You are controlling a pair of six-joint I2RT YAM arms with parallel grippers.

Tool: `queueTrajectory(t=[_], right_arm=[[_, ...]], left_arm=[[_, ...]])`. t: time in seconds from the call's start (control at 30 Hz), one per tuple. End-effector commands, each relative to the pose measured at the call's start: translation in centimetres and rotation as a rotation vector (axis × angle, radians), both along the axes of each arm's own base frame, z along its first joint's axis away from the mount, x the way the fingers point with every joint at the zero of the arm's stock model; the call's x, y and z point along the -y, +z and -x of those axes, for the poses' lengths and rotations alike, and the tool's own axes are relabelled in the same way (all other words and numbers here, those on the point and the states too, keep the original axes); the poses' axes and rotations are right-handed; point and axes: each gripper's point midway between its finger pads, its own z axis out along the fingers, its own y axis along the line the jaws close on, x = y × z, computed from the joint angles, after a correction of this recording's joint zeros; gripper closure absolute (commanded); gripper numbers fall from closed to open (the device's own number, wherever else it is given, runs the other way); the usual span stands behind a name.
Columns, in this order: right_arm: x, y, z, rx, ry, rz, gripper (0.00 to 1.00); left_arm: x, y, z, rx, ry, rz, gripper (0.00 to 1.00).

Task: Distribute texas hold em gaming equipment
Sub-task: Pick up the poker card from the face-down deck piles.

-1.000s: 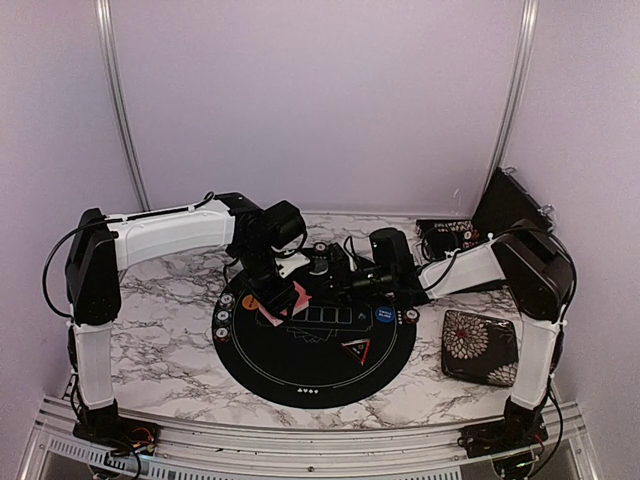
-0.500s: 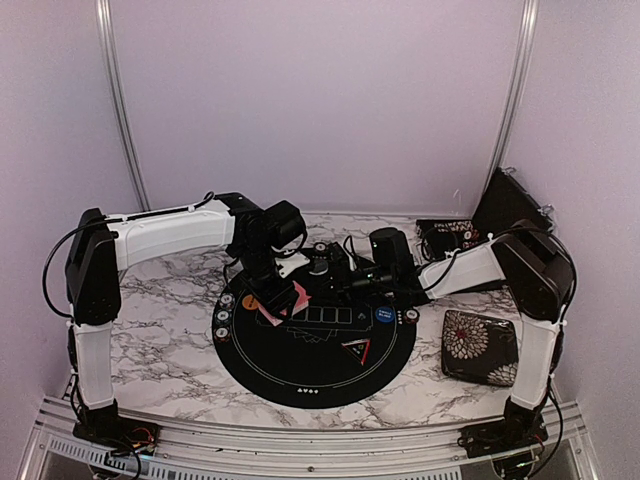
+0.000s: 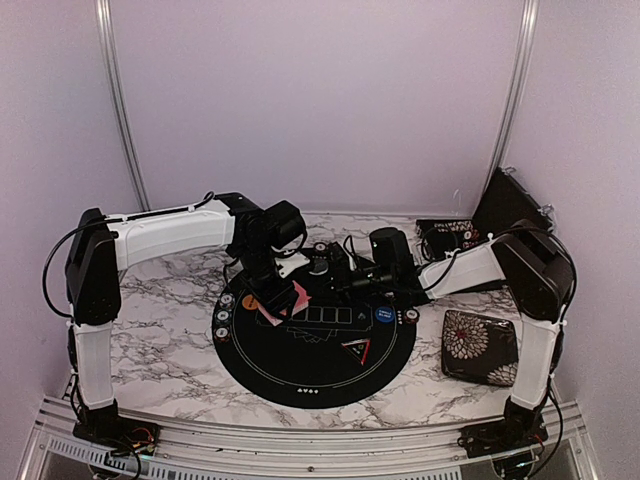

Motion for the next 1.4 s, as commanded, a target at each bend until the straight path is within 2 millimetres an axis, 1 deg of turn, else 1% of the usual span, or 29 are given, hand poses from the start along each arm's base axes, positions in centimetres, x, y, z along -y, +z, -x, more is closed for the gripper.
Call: queueTrajectory(t=[0.0,0.43,0.83,1.07,1.23,1.37], right_arm=[[-0.3,0.7,0.0,0.012,0.011,-0.017,1.00],[0.8,1.2,-0.9,0.017,-0.018,-0.013,1.00],[1.0,1.8,-1.0,0.022,-0.024,-0.022,1.00],[0.9,2.1,-0.7,0.026,-0.014,-0.032,0.80],[0.6,1.7,-0.4,0.016,-0.005,-0.029,0.74],[0.2,1.4,-0.1,0.007,0.004,-0.034,0.74]], left_arm=[[0.4,2.1,-0.1,0.031,-0.014,0.031,0.55],[0.4,2.1,-0.1,0.033,-0.017,0.029,0.55],[0.3,2.1,-0.1,0.032,-0.016,0.029,0.55],[0.4,2.2,-0.1,0.035,-0.017,0.033,0.55],[0.3,2.4,-0.2,0.042,-0.016,0.032,0.55],[0.4,2.4,-0.2,0.043,-0.016,0.033,0.55]])
